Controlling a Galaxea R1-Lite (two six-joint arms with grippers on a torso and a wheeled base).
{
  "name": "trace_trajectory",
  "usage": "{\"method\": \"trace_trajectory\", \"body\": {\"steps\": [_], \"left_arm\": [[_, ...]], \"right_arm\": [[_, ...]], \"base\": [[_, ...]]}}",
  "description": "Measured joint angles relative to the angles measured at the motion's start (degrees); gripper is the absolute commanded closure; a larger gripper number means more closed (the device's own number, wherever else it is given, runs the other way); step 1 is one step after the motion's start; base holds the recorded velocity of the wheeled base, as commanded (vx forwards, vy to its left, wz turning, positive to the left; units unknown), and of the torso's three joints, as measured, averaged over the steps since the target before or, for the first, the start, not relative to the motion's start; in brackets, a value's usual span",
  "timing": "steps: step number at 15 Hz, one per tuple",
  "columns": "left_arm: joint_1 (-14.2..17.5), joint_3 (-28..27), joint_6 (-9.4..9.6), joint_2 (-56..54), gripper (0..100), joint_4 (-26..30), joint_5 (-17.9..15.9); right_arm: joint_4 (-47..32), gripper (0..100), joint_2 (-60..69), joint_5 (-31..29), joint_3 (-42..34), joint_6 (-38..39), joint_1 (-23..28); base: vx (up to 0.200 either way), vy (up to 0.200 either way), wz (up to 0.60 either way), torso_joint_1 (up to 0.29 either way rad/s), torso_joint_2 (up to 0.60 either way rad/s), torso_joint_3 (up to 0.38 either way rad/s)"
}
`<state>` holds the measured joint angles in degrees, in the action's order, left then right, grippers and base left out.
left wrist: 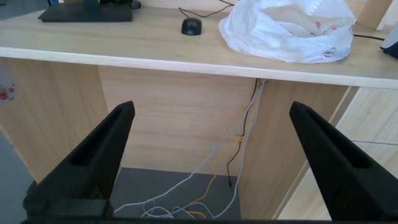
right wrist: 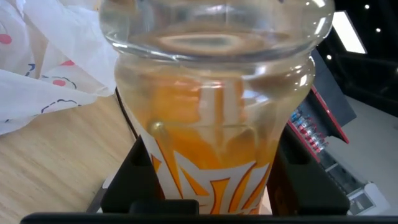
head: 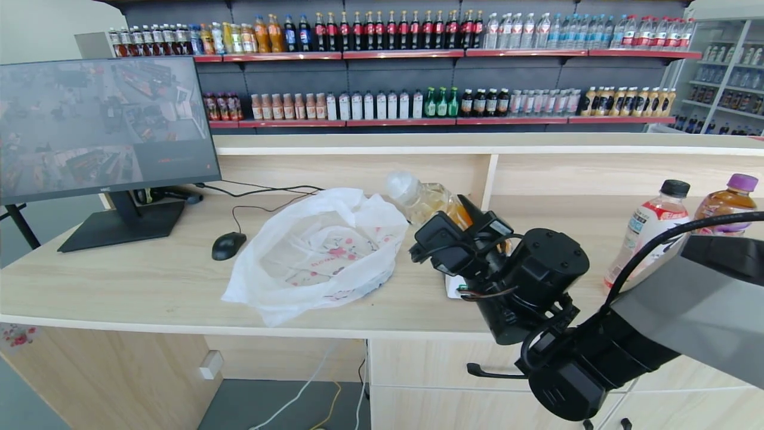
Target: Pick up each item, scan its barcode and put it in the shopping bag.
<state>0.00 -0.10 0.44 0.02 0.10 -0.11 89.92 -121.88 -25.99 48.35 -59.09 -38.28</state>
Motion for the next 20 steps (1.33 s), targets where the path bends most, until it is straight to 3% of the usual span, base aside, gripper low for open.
{"method": "trace_trajectory", "body": {"steps": [20], "left_arm": [[0.0, 0.0, 0.00, 0.0, 0, 0.0, 0.0]], "right_arm": [[0.0, 100, -1.2, 0.0, 0.7, 0.0, 0.7]], "base": [[0.000, 0.000, 0.00, 0.000, 0.00, 0.000]]}}
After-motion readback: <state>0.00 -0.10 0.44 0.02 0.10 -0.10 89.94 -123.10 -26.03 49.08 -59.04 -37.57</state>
